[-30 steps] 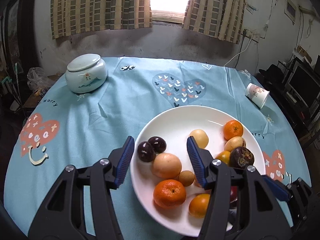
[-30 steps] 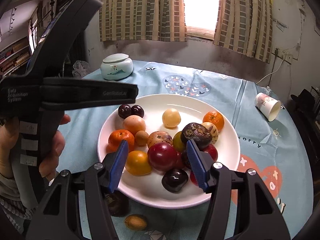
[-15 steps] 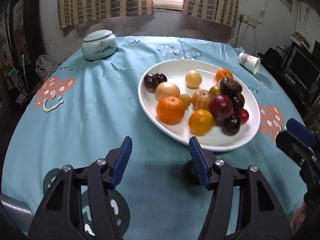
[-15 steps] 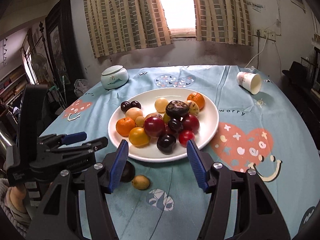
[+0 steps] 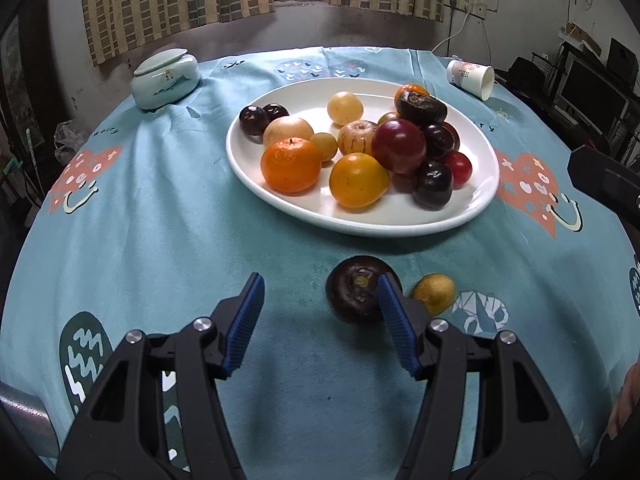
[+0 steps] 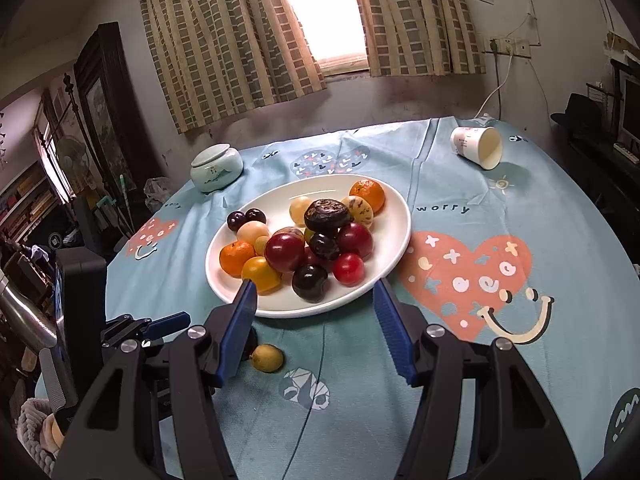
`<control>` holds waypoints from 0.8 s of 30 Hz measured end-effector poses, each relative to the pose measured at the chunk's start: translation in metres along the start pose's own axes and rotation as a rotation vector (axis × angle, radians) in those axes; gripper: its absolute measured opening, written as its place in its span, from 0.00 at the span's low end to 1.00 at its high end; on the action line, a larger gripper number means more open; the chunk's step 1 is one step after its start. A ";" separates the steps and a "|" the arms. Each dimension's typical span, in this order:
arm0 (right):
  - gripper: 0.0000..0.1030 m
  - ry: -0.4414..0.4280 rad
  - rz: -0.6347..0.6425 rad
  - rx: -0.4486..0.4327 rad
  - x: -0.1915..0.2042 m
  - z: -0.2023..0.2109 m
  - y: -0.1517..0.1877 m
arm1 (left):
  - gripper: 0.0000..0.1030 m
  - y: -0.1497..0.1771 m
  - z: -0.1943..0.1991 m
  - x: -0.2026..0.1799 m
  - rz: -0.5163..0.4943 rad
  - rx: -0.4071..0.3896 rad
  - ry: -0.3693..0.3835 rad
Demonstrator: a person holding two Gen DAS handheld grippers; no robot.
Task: Organize fruits
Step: 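Withdraw both tools and close the left tool around a brown mangosteen-like fruit, then grasp the small yellow fruit with the right tool while the left tool holds the brown fruit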
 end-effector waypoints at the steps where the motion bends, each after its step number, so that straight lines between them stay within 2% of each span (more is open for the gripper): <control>1: 0.59 0.001 0.001 0.001 0.000 0.000 0.000 | 0.59 0.000 -0.001 -0.002 -0.003 0.001 0.008; 9: 0.59 0.007 0.004 0.012 -0.001 -0.003 0.001 | 0.58 0.002 -0.009 -0.016 -0.029 0.027 0.058; 11: 0.59 0.008 0.004 0.013 -0.001 -0.003 0.001 | 0.55 0.005 -0.012 -0.020 -0.049 0.034 0.051; 13: 0.59 0.009 0.004 0.012 -0.001 -0.003 0.001 | 0.45 0.009 -0.018 -0.023 -0.059 0.059 0.071; 16: 0.59 0.010 0.001 0.015 -0.003 -0.004 0.001 | 0.45 0.010 -0.020 -0.022 -0.054 0.059 0.075; 20: 0.59 0.010 0.005 0.031 -0.004 -0.008 0.004 | 0.44 0.008 -0.017 -0.015 -0.042 0.036 0.041; 24: 0.59 0.003 0.027 0.069 0.003 -0.018 0.012 | 0.44 -0.001 -0.004 0.009 0.017 -0.008 -0.013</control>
Point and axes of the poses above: each gripper's, at about its wrist camera, not at the fingertips, and z roughly against the way its jaws point, x to its left, y to its underside, the point moved 7 cm from there along -z, roughly the way its jaws point
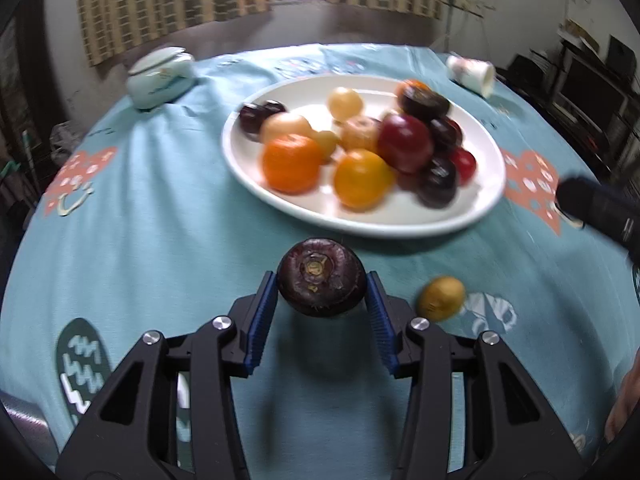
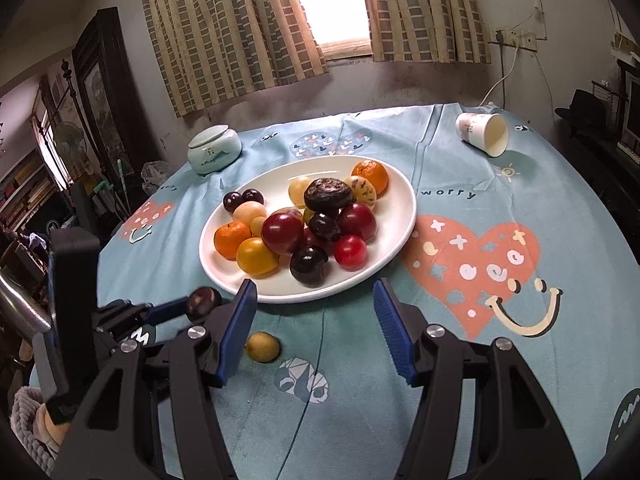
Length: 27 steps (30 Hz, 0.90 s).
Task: Organize fruits
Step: 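Grasp the small yellow fruit with the right tool while the left tool holds the brown fruit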
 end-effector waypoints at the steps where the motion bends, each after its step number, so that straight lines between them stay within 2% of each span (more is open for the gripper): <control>1: 0.59 -0.002 0.020 0.021 0.005 -0.005 0.004 | 0.44 -0.002 0.003 0.009 0.021 -0.008 -0.018; 4: 0.59 -0.014 0.088 0.085 0.022 -0.021 0.019 | 0.44 -0.008 0.006 0.029 0.060 -0.020 -0.066; 7: 0.59 -0.020 0.159 0.140 0.038 -0.035 0.033 | 0.44 -0.012 0.007 0.046 0.111 -0.020 -0.067; 14: 0.58 -0.012 0.235 0.174 0.059 -0.050 0.048 | 0.44 -0.017 0.010 0.058 0.143 -0.031 -0.069; 18: 0.50 -0.006 0.248 0.189 0.065 -0.058 0.052 | 0.44 -0.017 0.011 0.057 0.141 -0.033 -0.072; 23: 0.45 0.032 0.267 0.211 0.065 -0.069 0.059 | 0.44 -0.020 0.014 0.052 0.128 -0.044 -0.061; 27: 0.31 0.056 0.264 0.210 0.060 -0.071 0.057 | 0.44 -0.020 0.014 0.046 0.112 -0.043 -0.048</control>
Point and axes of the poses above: each gripper's, at about its wrist camera, not at the fingertips, and z roughly against the way its jaws point, x to its left, y to its underside, the point moved 7 cm from there along -z, roughly the way its jaws point
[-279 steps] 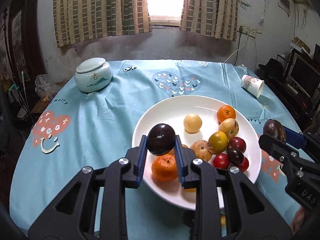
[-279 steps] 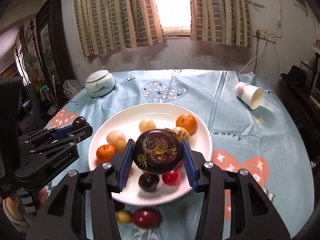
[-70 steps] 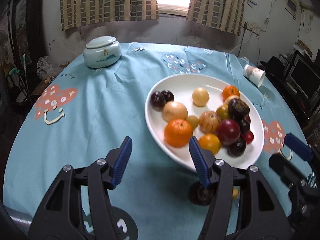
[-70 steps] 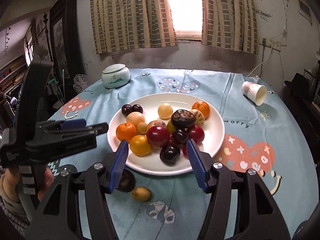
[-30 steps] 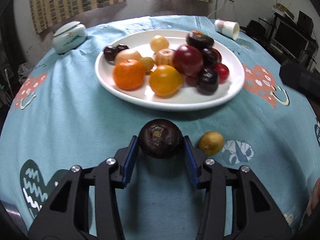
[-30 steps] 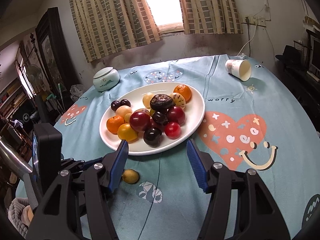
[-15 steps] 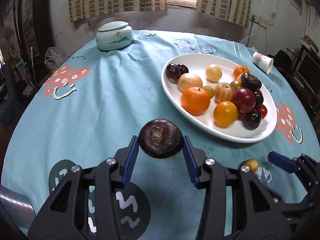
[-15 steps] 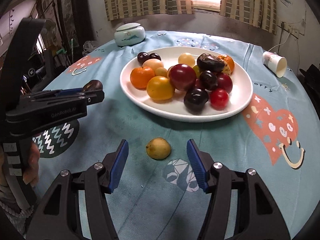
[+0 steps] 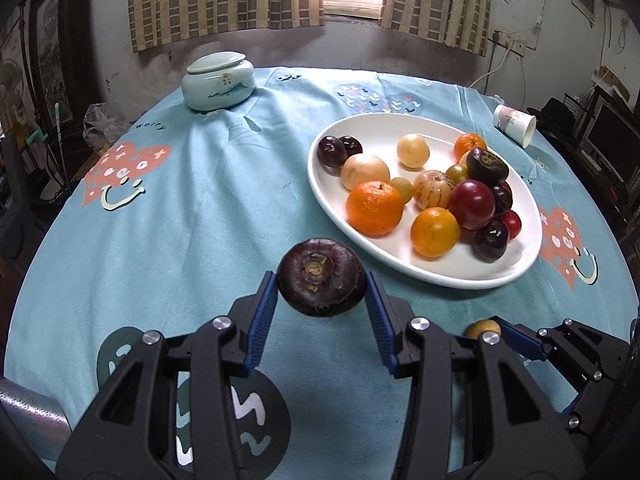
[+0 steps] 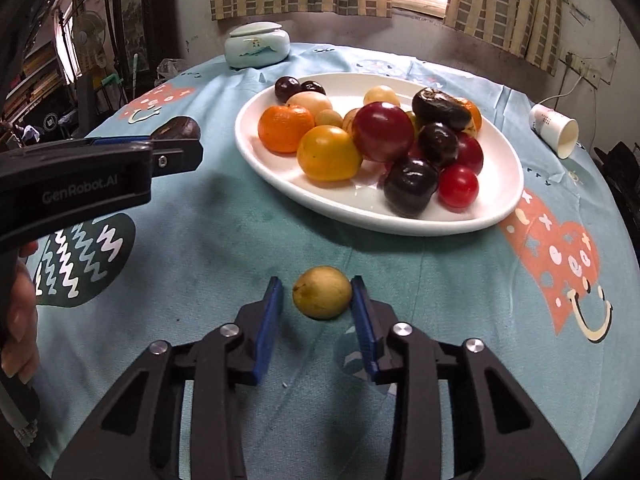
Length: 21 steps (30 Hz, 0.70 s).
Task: Organize fruits
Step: 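Grasp the small yellow fruit with the right tool while the left tool holds the brown fruit, then carry both fruits over the plate, lower them and open both tools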
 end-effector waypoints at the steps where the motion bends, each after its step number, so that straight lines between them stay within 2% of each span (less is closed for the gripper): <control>1: 0.29 0.002 -0.005 0.002 -0.002 0.000 0.000 | 0.44 0.001 0.000 -0.001 -0.002 0.002 0.002; 6: 0.28 -0.014 -0.010 -0.009 -0.004 0.003 0.000 | 0.44 0.001 -0.002 0.000 -0.003 0.004 -0.002; 12: 0.28 -0.025 -0.032 -0.062 -0.010 0.020 -0.007 | 0.44 0.001 -0.002 0.003 0.001 -0.002 -0.015; 17: 0.28 -0.007 -0.099 -0.183 -0.032 0.061 -0.024 | 0.44 -0.005 0.009 0.006 0.007 -0.031 -0.005; 21: 0.28 0.033 -0.132 -0.275 -0.056 0.101 -0.043 | 0.44 -0.023 0.025 0.008 0.018 -0.064 -0.001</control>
Point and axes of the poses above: each gripper's, at about its wrist camera, not at the fingertips, and z roughly against the way its jaws point, x to its left, y to its underside, the point moved 7 cm from there along -z, roughly the way its jaws point
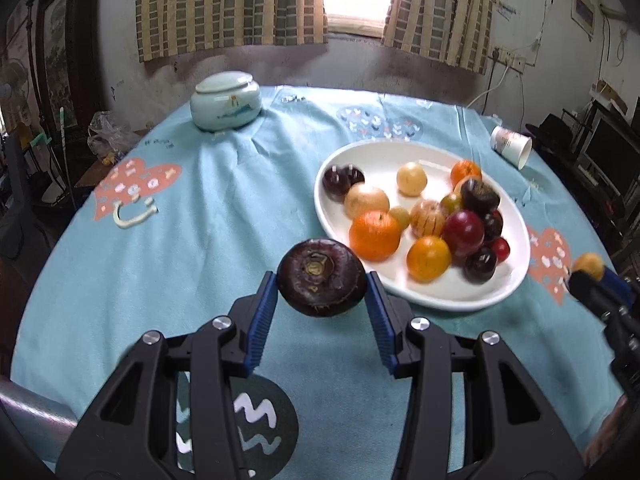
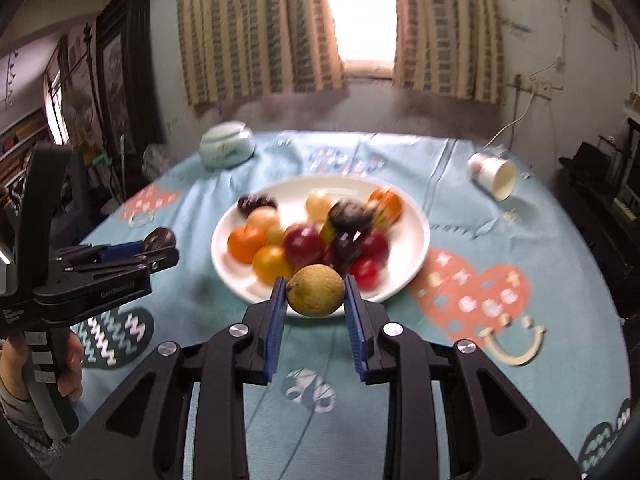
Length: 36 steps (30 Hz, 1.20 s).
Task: Organize fruits
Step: 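Carry both fruits over the plate, lower them and open both tools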
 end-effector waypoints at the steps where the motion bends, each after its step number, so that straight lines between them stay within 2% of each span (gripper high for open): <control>1: 0.28 0.010 -0.001 -0.016 -0.005 0.006 -0.010 | 0.44 -0.010 0.005 0.000 -0.007 -0.016 -0.007; 7: 0.28 0.046 0.012 -0.103 -0.022 0.020 -0.073 | 0.44 -0.072 0.023 -0.009 -0.028 -0.113 -0.030; 12: 0.28 0.013 -0.042 -0.107 -0.029 -0.016 -0.097 | 0.44 -0.099 -0.002 -0.022 -0.021 -0.120 -0.014; 15: 0.28 -0.006 -0.053 -0.073 -0.025 -0.051 -0.099 | 0.44 -0.106 -0.030 -0.027 -0.006 -0.096 -0.006; 18: 0.28 -0.004 0.002 -0.016 -0.012 -0.085 -0.095 | 0.44 -0.105 -0.061 -0.030 0.006 -0.053 0.005; 25: 0.28 -0.014 0.070 0.097 0.001 -0.145 -0.074 | 0.44 -0.101 -0.102 -0.037 -0.038 -0.005 -0.007; 34: 0.29 -0.002 0.090 0.125 -0.005 -0.165 -0.063 | 0.45 -0.088 -0.135 -0.039 -0.052 0.057 0.000; 36: 0.33 0.002 0.090 0.126 -0.005 -0.164 -0.063 | 0.47 -0.087 -0.134 -0.039 -0.052 0.054 0.002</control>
Point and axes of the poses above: each gripper's, at about its wrist camera, not at the fingertips, and z roughly against the way its jaws point, x to its left, y to its underside, the point moved 7 cm from there along -z, roughly the way its jaws point
